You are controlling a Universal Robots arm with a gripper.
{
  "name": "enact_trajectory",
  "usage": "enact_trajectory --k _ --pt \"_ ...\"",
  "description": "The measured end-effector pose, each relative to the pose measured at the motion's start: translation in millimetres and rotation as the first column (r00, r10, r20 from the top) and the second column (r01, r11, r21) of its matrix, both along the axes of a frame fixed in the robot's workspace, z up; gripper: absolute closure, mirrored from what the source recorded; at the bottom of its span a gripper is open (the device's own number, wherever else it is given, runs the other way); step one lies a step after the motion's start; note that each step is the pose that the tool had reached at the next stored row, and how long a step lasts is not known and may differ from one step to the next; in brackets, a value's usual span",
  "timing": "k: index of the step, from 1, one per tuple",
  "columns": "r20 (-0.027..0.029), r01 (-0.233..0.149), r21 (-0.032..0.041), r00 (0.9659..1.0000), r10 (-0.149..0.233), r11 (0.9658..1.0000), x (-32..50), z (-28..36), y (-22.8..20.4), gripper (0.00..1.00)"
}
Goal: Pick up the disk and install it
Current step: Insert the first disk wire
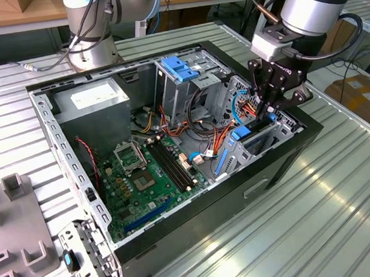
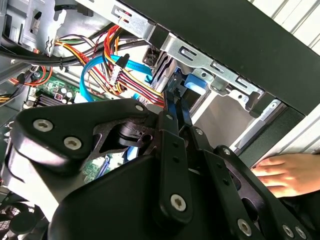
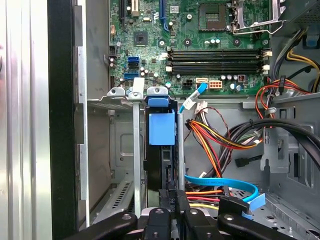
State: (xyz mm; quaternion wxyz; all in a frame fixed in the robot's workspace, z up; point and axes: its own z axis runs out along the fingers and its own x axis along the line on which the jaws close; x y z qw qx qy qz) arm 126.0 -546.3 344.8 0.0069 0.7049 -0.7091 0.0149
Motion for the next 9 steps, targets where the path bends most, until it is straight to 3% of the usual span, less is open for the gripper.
enact_trajectory --k 9 --pt "0.0000 0.000 0.0000 1.0000 0.000 1.0000 0.0 -0.1 0.0 0.83"
